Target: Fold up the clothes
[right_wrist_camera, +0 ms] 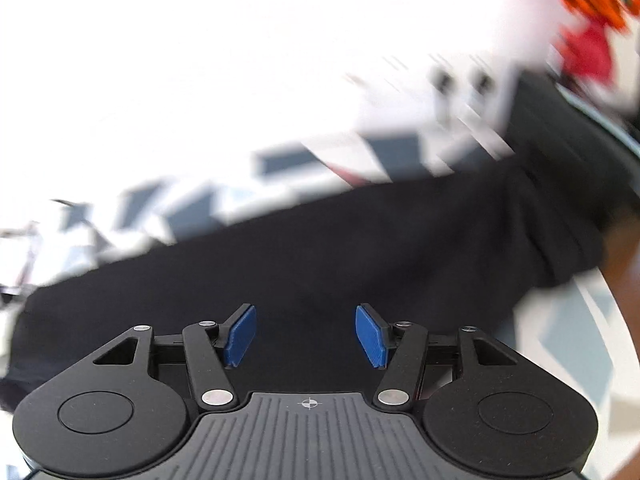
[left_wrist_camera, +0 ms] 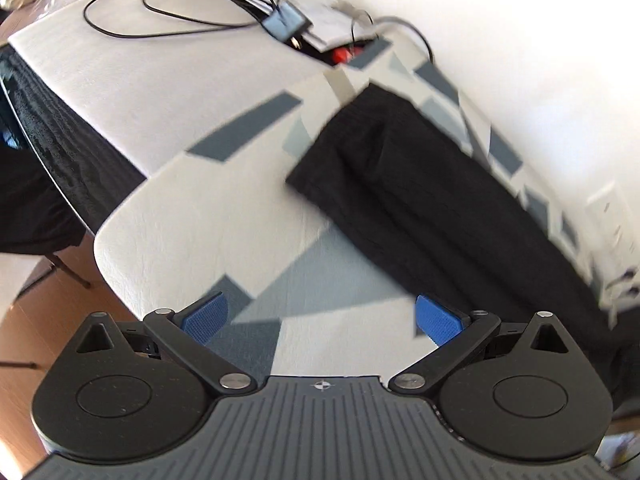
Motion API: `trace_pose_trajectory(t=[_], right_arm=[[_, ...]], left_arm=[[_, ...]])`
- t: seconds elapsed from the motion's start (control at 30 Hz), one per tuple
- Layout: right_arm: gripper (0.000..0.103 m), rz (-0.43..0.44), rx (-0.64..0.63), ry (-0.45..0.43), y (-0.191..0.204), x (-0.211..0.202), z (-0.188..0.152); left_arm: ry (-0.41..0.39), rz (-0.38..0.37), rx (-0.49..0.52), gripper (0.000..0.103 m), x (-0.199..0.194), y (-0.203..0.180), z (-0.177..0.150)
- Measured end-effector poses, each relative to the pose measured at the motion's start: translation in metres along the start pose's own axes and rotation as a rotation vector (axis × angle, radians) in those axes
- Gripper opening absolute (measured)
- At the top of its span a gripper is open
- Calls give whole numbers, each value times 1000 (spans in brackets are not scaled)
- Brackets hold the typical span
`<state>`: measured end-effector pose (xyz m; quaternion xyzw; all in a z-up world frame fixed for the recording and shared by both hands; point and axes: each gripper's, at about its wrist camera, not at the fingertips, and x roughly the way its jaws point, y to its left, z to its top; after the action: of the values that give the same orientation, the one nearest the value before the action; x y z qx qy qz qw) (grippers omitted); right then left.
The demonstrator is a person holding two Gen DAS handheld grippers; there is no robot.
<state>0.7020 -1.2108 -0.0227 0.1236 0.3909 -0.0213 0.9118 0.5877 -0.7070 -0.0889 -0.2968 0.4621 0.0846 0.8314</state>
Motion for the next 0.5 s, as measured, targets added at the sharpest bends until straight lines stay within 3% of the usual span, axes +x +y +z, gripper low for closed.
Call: trace_pose_trajectory(t=[0.13,0.23,0.37,0.5], right_arm=[[57,214,-147,-93,58,-24,40],[58,370,-284,-101,99,-14,49],[56,495,-476,-57,150,27,30],[53,601,-620,37,183,81,-6]], left_arm=[[-92,-13,14,102,-17,-13,23],[-154,-10,74,102,-22,-27,37],[-125,16,139,97,0,-42,39],[-58,-21,130,77,30,-46,32]])
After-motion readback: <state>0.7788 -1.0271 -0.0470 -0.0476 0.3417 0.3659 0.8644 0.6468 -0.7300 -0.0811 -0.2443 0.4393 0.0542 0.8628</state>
